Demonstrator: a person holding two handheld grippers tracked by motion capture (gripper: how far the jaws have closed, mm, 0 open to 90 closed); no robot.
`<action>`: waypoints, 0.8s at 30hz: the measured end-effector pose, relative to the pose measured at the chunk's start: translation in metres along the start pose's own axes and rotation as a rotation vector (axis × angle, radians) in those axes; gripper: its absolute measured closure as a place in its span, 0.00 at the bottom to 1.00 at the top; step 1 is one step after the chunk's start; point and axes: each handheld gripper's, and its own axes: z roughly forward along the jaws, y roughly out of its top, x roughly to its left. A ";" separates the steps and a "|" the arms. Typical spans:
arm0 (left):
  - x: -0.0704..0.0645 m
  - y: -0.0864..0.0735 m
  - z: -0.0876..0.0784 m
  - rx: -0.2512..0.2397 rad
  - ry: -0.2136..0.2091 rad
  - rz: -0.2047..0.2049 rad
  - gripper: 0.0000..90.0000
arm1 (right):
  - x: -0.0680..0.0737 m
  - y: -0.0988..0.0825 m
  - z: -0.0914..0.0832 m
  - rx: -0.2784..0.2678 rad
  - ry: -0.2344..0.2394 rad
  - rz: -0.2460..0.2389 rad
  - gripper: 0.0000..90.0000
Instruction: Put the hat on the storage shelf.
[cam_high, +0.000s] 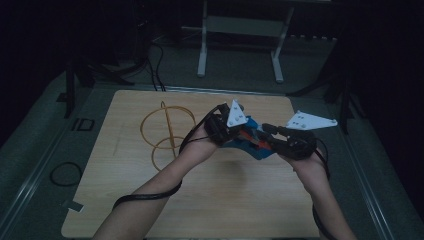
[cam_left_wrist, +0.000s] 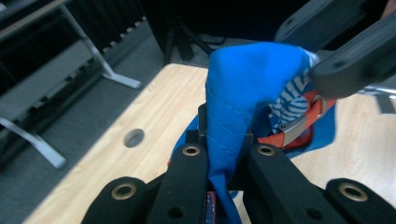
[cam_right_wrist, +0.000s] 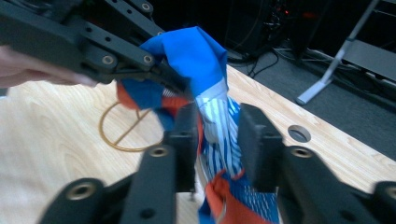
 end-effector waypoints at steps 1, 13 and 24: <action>0.001 -0.001 -0.002 -0.004 0.010 0.010 0.99 | 0.000 -0.001 -0.003 -0.005 -0.003 -0.001 0.72; 0.022 -0.019 -0.035 -0.192 0.031 0.144 0.99 | -0.007 -0.008 -0.031 -0.061 -0.013 0.025 0.69; 0.036 -0.039 -0.049 -0.456 -0.167 0.217 0.99 | 0.006 -0.005 -0.037 -0.081 0.050 0.004 0.69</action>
